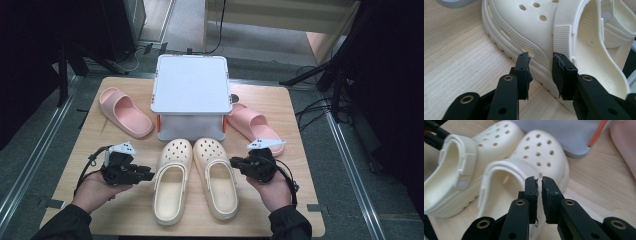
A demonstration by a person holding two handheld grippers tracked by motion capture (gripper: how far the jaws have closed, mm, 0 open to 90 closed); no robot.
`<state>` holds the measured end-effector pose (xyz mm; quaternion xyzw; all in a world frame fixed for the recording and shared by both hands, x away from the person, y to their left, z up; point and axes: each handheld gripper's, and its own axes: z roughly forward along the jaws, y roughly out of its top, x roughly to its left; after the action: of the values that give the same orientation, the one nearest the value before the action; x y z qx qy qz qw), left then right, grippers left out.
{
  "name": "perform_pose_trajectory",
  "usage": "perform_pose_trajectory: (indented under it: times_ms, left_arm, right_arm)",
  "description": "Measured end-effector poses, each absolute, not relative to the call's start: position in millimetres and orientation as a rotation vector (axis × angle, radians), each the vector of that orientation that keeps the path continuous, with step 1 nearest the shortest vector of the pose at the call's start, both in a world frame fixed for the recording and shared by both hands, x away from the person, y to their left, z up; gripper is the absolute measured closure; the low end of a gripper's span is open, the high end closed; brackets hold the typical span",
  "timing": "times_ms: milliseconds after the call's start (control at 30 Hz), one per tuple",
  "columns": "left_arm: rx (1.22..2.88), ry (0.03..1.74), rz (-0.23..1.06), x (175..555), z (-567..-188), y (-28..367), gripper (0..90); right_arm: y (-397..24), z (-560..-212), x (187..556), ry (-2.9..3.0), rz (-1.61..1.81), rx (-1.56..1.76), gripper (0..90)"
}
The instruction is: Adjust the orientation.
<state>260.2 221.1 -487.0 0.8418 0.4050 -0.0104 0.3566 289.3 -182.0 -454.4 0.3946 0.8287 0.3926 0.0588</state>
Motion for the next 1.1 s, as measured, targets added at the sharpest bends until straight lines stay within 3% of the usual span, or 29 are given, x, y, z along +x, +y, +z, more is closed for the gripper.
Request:
perform_pose_trajectory:
  times_ms: [333,1100]
  left_arm:
    - [2.236,1.063,-0.072,265.5,-500.0,211.0,67.8]
    - [2.247,0.987,-0.160,264.5,-502.4,186.7,67.9]
  right_arm:
    - [-176.8,-480.3,304.0,2.582,1.002,1.225,82.1]
    - [-165.9,-486.2,305.3,2.584,1.007,1.252,81.5]
